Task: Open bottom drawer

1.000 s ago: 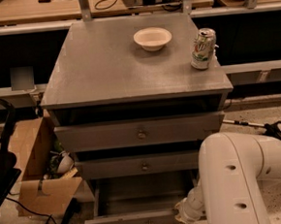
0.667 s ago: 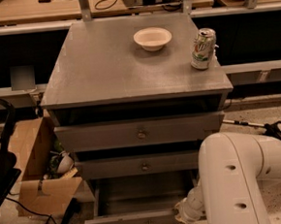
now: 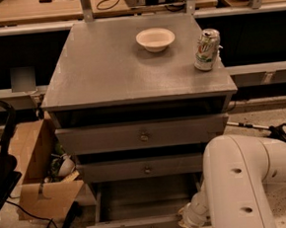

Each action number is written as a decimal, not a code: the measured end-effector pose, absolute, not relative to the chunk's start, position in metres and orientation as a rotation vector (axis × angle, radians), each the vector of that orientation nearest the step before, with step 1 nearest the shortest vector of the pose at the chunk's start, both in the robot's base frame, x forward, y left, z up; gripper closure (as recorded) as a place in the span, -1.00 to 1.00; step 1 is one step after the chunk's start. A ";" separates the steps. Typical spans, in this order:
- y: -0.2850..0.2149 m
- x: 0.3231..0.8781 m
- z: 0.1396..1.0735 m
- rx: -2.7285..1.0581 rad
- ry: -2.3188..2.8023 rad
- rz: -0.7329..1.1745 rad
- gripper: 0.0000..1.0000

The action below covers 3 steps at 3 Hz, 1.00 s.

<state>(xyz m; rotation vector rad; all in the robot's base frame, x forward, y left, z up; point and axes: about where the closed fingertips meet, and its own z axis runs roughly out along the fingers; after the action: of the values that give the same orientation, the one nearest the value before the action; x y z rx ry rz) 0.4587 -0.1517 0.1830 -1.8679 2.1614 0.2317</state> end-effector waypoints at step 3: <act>-0.152 0.459 0.183 -1.868 2.161 0.232 -0.47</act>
Offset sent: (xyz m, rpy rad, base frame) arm 0.0000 0.0000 0.0004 0.0000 0.0000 0.0000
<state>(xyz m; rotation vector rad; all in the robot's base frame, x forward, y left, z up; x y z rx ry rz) 0.4586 -0.1516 0.1833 -1.8680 2.1614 0.2320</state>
